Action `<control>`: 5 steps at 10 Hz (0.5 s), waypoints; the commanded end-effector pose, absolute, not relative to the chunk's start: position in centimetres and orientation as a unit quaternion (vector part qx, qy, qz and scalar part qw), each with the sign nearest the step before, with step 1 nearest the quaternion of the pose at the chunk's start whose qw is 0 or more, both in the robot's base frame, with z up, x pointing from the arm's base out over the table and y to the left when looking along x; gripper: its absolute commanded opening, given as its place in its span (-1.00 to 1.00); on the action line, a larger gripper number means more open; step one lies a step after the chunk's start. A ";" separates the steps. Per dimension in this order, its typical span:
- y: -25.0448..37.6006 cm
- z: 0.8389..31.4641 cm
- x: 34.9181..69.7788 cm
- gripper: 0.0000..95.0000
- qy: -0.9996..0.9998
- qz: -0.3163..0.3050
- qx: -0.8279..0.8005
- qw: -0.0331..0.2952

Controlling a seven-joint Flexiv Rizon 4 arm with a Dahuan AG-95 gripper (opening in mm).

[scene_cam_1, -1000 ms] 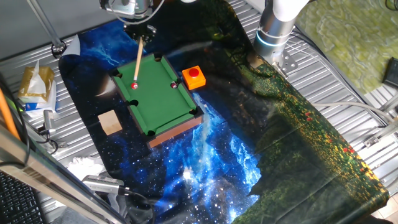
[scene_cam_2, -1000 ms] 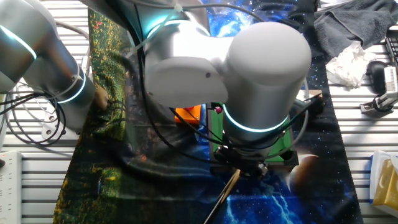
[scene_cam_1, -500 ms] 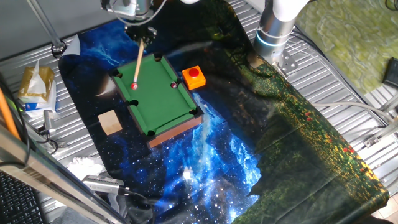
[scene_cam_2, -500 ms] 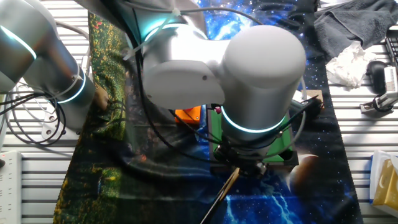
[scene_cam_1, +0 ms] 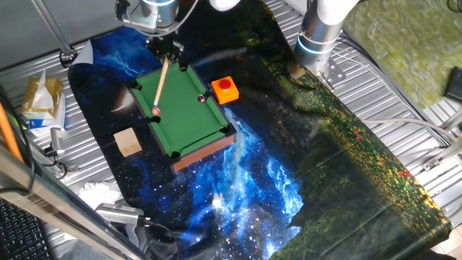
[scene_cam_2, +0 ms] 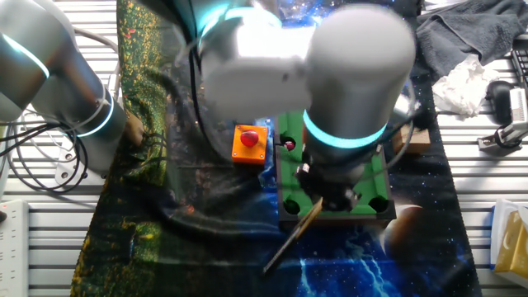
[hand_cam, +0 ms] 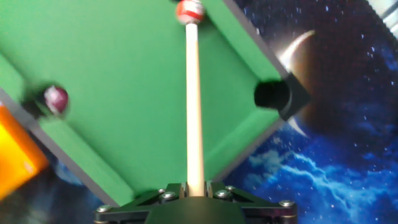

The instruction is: Hit the pool ball

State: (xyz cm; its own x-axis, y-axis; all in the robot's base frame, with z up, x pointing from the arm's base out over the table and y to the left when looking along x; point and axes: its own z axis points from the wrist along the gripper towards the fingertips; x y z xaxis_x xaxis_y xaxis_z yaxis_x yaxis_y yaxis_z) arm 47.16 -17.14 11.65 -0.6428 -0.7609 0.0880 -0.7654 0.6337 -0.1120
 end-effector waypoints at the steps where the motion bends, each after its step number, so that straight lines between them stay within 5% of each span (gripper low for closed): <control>1: -18.0 11.6 47.1 -1.00 -0.899 0.075 0.431 0.015; 5: -20.0 12.2 46.6 -1.00 -0.896 0.067 0.440 0.010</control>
State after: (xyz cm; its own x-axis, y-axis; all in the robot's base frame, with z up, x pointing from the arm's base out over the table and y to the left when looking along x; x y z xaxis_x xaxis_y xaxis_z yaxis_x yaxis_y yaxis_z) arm 46.57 -20.04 12.36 -0.6133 -0.7860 0.0774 -0.7889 0.6049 -0.1081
